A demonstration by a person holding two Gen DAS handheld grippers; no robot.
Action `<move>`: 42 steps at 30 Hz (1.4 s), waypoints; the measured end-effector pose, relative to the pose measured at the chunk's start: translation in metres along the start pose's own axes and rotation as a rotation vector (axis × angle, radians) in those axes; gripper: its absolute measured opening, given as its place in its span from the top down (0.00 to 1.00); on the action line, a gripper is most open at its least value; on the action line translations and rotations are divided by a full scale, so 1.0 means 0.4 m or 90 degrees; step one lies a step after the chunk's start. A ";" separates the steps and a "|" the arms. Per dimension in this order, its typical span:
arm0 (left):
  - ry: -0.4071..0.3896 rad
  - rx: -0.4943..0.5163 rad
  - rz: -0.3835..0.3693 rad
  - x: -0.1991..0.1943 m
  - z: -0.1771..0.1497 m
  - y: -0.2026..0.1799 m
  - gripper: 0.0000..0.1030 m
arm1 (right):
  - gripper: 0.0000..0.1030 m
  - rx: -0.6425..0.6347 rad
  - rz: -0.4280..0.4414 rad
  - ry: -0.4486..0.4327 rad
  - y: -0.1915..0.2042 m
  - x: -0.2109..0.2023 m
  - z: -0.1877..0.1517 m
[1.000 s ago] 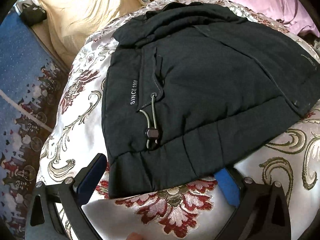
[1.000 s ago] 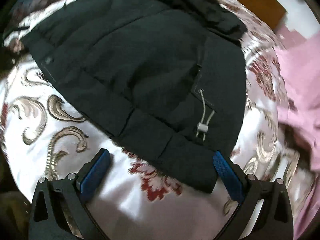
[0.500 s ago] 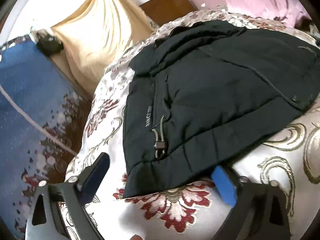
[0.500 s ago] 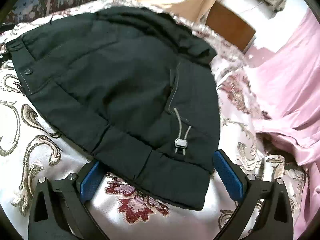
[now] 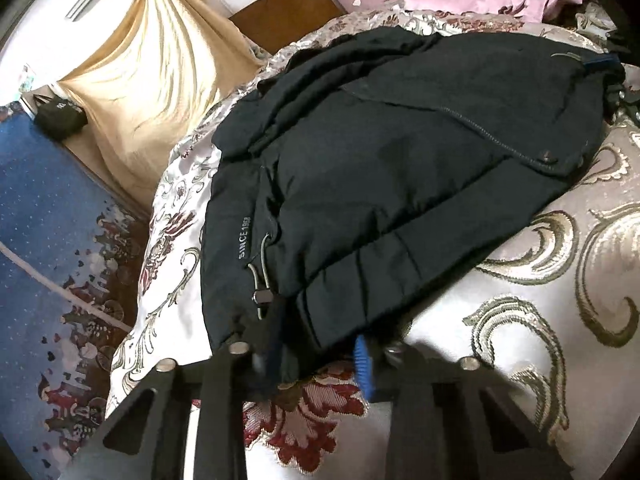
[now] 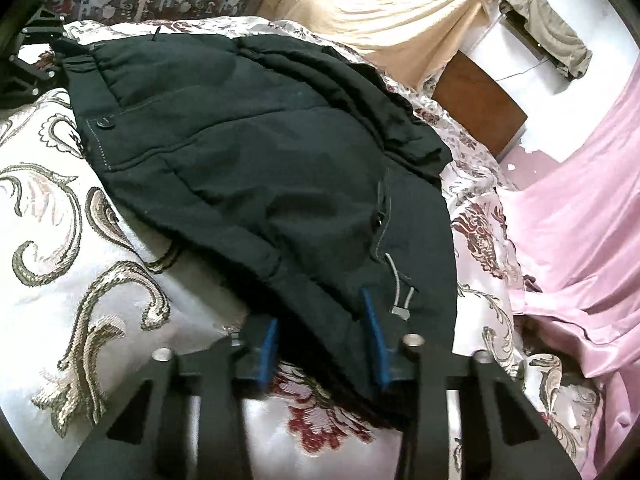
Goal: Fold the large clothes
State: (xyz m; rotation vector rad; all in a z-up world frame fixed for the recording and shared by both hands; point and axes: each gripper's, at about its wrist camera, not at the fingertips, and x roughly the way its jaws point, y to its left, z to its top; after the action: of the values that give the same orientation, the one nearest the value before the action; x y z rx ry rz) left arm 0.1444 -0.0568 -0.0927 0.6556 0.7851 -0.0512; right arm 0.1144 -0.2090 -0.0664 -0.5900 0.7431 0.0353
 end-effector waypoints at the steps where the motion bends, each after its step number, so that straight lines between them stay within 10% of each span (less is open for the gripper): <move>1: -0.002 0.001 0.003 -0.002 -0.001 -0.004 0.81 | 0.75 -0.002 -0.007 -0.006 0.004 -0.002 -0.002; 6: -0.029 -0.001 0.026 -0.023 -0.005 -0.006 0.93 | 0.86 -0.006 -0.035 -0.031 0.021 -0.022 -0.009; 30: -0.139 -0.106 -0.006 -0.330 -0.122 0.063 0.94 | 0.94 0.137 -0.061 -0.143 0.006 -0.354 -0.100; 42: -0.206 -0.147 -0.002 -0.321 0.054 0.175 0.94 | 0.94 0.192 -0.074 -0.218 -0.104 -0.358 0.036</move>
State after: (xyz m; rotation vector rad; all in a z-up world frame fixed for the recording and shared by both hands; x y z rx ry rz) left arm 0.0856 -0.0377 0.0415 0.4122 0.4704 -0.0661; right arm 0.0265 -0.2115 0.0548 -0.3254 0.3709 -0.0802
